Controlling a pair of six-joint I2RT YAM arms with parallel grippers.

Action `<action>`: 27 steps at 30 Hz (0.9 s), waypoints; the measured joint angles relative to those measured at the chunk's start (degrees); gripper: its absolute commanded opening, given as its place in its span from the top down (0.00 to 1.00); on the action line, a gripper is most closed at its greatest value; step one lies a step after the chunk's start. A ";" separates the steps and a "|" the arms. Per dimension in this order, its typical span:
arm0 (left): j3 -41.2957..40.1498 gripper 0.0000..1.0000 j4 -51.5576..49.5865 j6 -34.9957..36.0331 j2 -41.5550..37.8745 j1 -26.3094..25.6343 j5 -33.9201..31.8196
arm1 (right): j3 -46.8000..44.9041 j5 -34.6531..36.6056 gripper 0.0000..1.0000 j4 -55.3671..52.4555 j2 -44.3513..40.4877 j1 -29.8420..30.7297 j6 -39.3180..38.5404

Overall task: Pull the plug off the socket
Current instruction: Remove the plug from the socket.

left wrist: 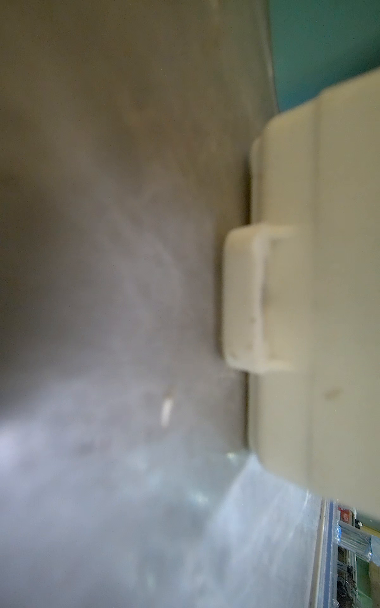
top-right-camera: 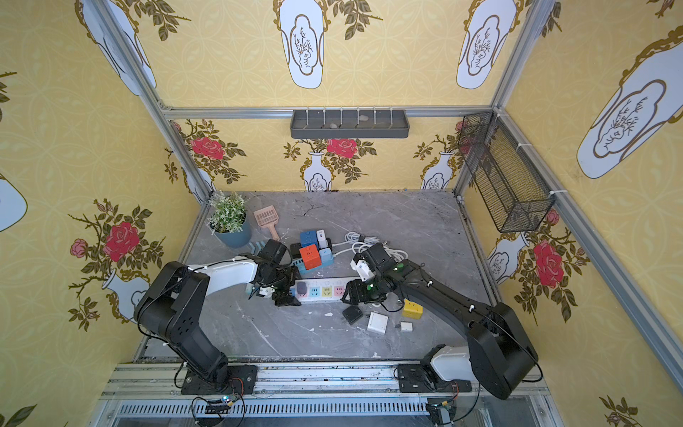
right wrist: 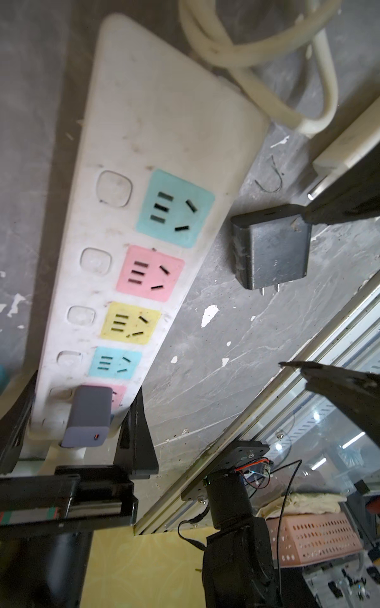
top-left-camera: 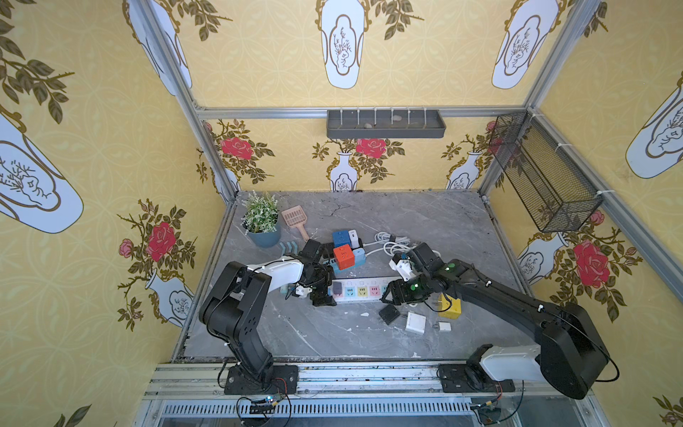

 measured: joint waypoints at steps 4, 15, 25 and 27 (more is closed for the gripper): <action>0.00 0.91 -0.02 0.00 0.00 0.00 0.00 | 0.04 1.44 0.32 3.21 -0.70 0.50 -5.31; 0.11 0.91 -0.39 0.00 0.31 0.00 0.02 | 1.53 -0.44 0.34 12.63 0.92 1.33 -23.71; 0.44 0.91 -0.70 0.17 0.68 0.00 0.09 | 5.57 -5.01 0.36 17.03 9.29 1.33 -36.74; 0.57 0.91 -0.74 0.24 0.79 0.00 0.13 | 6.60 -5.29 0.36 17.55 11.28 1.57 -38.16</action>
